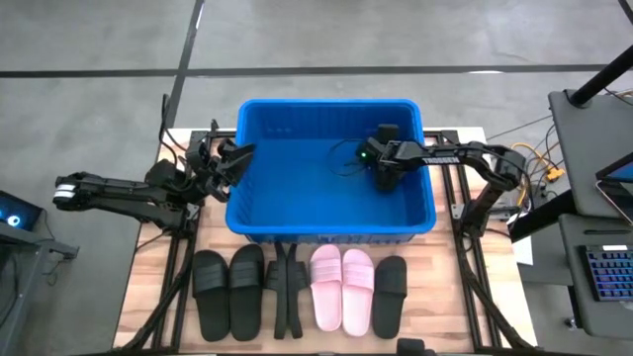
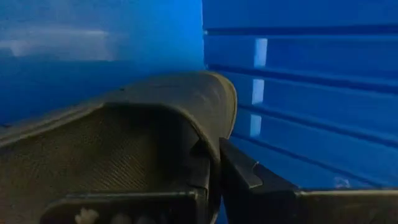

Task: Pick and place slides into bin
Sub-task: Put the black slide into the blue bin

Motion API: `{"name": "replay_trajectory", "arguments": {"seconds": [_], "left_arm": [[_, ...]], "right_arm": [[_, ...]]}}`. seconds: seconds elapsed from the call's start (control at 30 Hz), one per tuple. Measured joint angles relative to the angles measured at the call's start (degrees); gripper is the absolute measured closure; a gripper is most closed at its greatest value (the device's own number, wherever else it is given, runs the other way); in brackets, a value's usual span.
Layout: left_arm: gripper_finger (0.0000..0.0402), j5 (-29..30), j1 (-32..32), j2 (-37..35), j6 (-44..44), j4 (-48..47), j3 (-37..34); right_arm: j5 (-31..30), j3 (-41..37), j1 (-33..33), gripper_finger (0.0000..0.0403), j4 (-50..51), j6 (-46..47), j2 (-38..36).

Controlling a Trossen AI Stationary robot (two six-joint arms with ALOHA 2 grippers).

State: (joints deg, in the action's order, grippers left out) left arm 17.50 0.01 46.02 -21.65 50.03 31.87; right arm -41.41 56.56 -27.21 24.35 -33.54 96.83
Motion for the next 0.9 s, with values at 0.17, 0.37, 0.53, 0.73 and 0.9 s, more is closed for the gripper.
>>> {"name": "replay_trajectory", "arguments": {"seconds": [0.17, 0.37, 0.53, 0.73, 0.9], "left_arm": [[0.0226, 0.0, -0.02, 0.03, 0.0, 0.01, 0.0], [0.0226, 0.0, 0.0, 0.04, 0.02, -0.01, 0.0], [0.0226, -0.01, -0.02, 0.04, 0.09, -0.03, 0.0], [0.0226, 0.08, 0.0, 0.04, 0.09, -0.03, -0.01], [0.0226, 0.11, -0.01, 0.04, 0.08, -0.05, -0.01]], "right_arm": [[-0.64, -0.13, -0.14, 0.039, -0.28, -4.15, 1.06], [-0.61, -1.1, -0.14, 0.039, -0.34, -4.7, 1.19], [-0.61, -1.43, -0.16, 0.039, -0.22, -5.97, 1.19], [-0.59, -1.54, -0.19, 0.039, 0.59, -5.42, 1.19], [-0.57, -1.56, -0.19, 0.039, 0.59, -3.8, 1.19]]}}
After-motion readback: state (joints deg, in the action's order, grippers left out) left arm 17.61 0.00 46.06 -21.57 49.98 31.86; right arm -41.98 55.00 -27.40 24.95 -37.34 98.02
